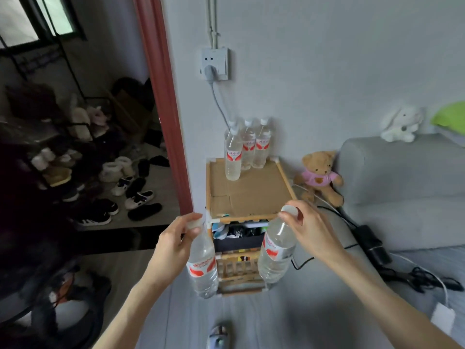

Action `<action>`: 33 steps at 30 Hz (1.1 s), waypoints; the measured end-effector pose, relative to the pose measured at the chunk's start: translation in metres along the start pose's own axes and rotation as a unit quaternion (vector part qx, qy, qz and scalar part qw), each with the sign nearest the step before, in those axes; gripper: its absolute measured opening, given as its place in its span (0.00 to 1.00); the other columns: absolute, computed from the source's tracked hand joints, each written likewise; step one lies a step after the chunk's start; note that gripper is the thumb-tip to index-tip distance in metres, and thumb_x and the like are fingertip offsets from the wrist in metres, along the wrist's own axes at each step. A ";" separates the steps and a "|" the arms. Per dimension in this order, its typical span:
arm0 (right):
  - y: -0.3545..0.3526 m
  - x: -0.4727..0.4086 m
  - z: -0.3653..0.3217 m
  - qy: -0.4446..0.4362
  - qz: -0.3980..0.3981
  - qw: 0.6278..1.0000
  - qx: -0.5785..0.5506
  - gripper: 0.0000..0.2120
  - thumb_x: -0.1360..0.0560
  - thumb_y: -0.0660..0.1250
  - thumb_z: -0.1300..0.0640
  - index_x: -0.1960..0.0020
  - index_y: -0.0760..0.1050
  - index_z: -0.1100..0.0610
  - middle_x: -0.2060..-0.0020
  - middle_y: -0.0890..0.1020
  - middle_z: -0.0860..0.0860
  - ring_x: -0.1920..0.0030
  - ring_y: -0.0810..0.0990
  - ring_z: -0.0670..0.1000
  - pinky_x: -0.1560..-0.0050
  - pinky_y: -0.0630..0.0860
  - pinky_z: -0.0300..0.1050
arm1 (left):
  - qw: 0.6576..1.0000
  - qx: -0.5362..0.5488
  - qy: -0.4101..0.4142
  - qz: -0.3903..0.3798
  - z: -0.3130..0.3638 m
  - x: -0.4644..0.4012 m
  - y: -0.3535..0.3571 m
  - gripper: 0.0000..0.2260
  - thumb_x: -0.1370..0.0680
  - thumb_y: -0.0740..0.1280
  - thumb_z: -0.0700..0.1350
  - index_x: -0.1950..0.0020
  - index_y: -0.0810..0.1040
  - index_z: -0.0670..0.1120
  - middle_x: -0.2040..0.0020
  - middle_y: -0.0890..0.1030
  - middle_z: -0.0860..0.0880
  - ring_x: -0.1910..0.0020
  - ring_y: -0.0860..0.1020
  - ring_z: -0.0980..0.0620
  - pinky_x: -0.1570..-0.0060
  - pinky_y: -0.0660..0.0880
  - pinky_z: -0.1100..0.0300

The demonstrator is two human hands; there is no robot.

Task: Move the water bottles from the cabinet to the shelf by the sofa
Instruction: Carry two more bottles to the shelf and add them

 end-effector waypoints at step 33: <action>0.044 -0.367 0.123 -0.033 -0.096 0.995 -0.006 0.15 0.26 0.65 0.47 0.47 0.73 0.57 0.55 0.76 0.50 0.55 0.73 0.48 0.55 0.69 0.41 | 0.958 -0.253 0.128 -0.051 0.042 -0.379 0.165 0.17 0.30 0.63 0.48 0.42 0.76 0.51 0.54 0.81 0.52 0.50 0.70 0.53 0.51 0.59 0.60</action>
Point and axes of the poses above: each hand's wrist, its own x-axis away from the middle knuckle, its own y-axis out of the palm, z = x × y, the point moved 8 cm from there along -x, towards the middle knuckle
